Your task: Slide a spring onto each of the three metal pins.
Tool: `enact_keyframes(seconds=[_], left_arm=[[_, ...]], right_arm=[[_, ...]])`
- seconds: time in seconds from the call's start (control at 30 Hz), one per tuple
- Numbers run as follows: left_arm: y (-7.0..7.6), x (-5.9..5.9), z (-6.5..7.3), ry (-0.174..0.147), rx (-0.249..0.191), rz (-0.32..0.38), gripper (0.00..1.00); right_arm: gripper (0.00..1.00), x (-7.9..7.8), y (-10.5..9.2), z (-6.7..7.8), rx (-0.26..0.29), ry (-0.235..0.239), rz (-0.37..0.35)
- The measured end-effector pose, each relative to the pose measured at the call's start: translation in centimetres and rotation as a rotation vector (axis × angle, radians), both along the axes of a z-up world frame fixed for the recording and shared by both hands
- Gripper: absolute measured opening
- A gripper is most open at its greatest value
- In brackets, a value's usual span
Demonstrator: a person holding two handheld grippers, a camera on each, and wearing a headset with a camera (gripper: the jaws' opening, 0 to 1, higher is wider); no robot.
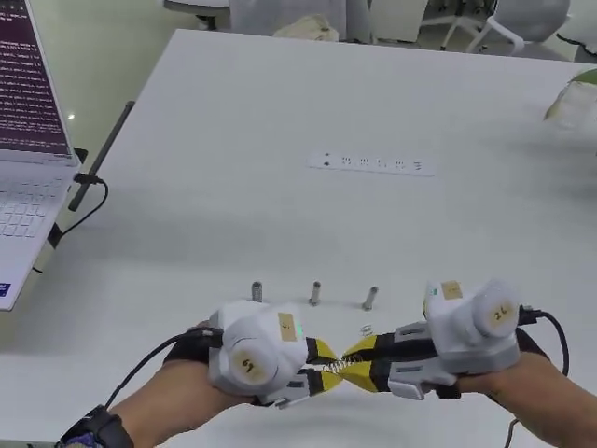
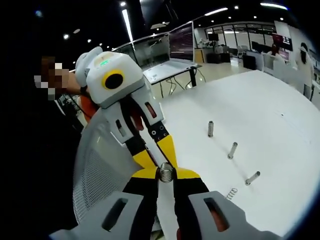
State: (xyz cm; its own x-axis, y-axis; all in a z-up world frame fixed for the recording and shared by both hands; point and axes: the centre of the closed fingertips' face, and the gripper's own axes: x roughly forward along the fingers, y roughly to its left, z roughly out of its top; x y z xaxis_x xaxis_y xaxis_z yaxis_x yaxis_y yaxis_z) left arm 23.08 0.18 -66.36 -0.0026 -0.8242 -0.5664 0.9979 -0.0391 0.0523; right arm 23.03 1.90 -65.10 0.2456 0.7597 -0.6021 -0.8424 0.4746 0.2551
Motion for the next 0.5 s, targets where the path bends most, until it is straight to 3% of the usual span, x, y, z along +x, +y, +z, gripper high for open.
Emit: enact_keyframes(seconds=[0.23,0.5], left_arm=[[-0.7,0.2,1.0,0.021,-0.052,0.008,0.02],[-1.2,0.0,2.1,0.029,-0.092,0.000,0.02]], right_arm=[[0.09,0.0,-0.4,0.9,-0.102,-0.045,0.113],[0.09,-0.4,-0.7,1.7,-0.244,-0.111,0.309]])
